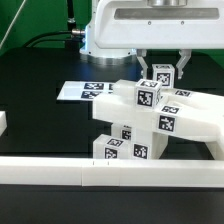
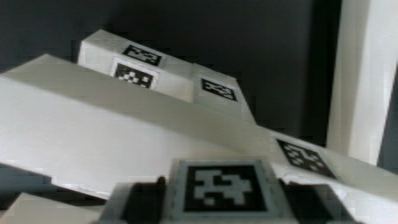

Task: Assemble chair

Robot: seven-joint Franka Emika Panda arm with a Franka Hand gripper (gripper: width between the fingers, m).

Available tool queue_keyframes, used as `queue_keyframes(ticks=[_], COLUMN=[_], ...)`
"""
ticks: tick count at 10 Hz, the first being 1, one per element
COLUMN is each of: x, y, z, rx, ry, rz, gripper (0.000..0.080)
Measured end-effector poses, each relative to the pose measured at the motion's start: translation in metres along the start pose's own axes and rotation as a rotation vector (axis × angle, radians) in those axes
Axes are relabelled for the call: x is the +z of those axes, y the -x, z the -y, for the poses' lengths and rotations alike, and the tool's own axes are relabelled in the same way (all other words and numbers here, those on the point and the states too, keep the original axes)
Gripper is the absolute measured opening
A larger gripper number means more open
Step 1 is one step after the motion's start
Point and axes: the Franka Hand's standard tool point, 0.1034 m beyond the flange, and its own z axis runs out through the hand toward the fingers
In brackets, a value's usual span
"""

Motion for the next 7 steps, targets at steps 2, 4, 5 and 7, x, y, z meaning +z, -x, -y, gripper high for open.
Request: queue_keyframes(ticks=[2,4,5,7], x=[0.0,0.0,0.0,0.0], y=[0.0,0.0,0.0,0.0001], z=[0.0,0.0,0.0,0.0005], rx=[0.0,0.024,0.024,0.128], ry=[0.0,0.0,0.0,-0.001], rz=[0.0,0.0,0.0,0.0], gripper=[0.0284,0.0284,0.0284,0.0284])
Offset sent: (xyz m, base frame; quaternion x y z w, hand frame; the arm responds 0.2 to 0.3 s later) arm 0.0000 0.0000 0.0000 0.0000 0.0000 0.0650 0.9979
